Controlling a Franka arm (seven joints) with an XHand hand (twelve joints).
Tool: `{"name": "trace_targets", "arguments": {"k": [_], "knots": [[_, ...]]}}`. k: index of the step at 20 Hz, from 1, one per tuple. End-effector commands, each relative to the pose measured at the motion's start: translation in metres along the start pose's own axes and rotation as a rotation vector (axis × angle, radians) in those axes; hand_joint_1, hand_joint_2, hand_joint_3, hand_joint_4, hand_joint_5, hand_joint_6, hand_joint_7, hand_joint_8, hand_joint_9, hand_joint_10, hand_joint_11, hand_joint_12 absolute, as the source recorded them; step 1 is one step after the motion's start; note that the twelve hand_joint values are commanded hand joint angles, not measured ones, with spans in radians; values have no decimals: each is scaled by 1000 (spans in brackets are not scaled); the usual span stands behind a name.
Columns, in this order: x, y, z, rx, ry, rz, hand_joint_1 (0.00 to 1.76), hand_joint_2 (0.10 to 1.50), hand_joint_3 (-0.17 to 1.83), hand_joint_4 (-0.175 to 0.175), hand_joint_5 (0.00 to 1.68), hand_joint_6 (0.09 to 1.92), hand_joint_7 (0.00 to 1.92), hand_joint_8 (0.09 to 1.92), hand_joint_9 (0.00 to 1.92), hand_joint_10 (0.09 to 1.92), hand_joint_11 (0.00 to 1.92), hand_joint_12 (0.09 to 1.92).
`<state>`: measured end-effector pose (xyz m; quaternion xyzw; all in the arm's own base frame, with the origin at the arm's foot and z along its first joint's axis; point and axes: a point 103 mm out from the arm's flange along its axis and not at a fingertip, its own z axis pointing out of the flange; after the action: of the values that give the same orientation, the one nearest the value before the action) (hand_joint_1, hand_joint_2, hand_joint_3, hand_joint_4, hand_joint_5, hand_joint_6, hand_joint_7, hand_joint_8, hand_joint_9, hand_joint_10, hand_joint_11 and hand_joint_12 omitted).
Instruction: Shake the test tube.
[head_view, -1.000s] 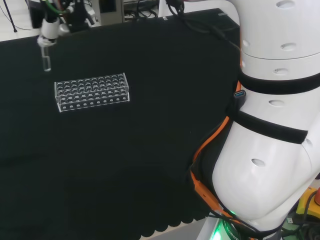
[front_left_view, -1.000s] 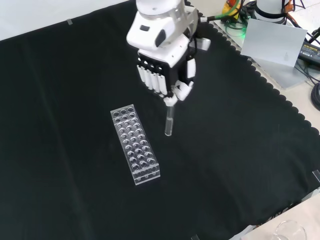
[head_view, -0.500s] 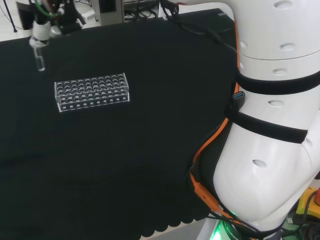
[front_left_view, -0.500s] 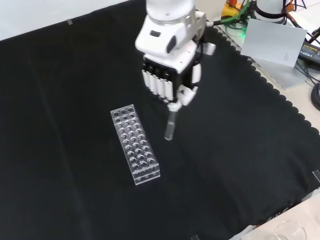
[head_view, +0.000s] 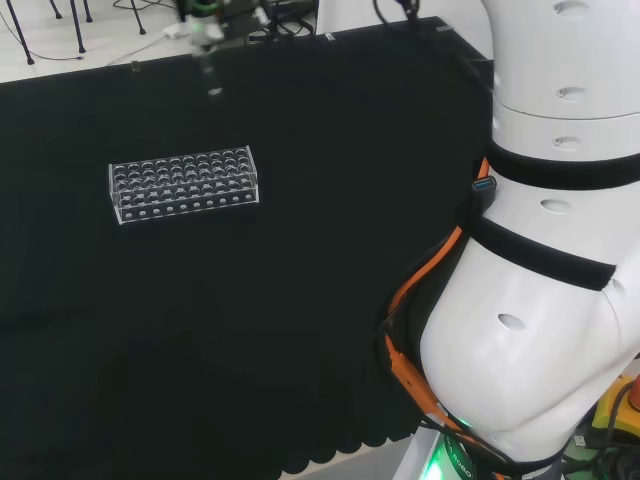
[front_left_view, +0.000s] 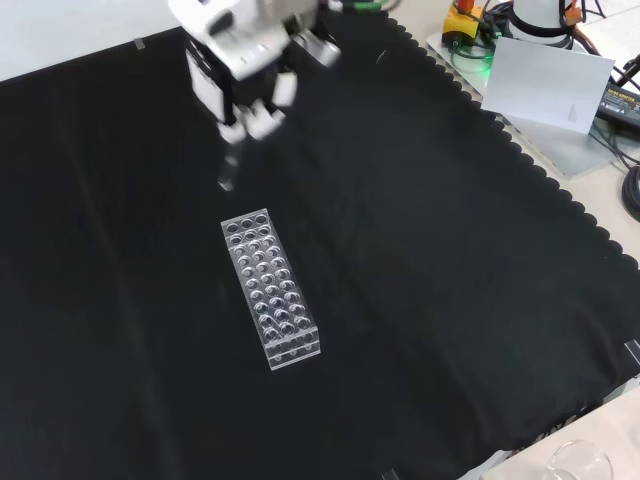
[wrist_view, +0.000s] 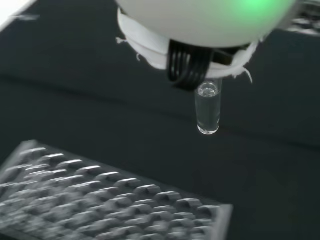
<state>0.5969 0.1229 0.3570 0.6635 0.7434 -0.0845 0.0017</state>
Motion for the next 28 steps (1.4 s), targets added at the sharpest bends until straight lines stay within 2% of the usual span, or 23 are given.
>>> {"name": "trace_targets", "arguments": {"k": [1,4,11,14,17,19,21,24,28], "knots": [[-20,1,-9,-19,-3,38,1443,598,687,-175,1407,102,1424,659,1289,734,1441,1090],[23,2,-9,-17,54,-39,1443,598,687,-175,1408,100,1424,659,1289,734,1441,1090],[106,1,-27,-25,222,-172,1443,598,687,-175,1409,98,1424,659,1288,735,1441,1090],[136,-3,-38,-35,264,-236,1443,598,687,-175,1409,97,1424,659,1289,735,1441,1090],[155,-7,-46,-49,266,-283,1443,598,687,-175,1410,95,1424,659,1289,735,1441,1089],[152,-7,-46,-51,258,-274,1443,598,687,-175,1410,95,1424,659,1289,736,1441,1089],[135,-5,-41,-47,233,-239,1443,598,687,-175,1410,94,1424,659,1289,736,1441,1089],[91,-3,-27,-34,169,-156,1443,597,688,-175,1411,93,1424,659,1289,736,1441,1089],[28,-3,-6,-8,40,-48,1443,597,688,-175,1411,92,1423,659,1290,736,1441,1089]]}}
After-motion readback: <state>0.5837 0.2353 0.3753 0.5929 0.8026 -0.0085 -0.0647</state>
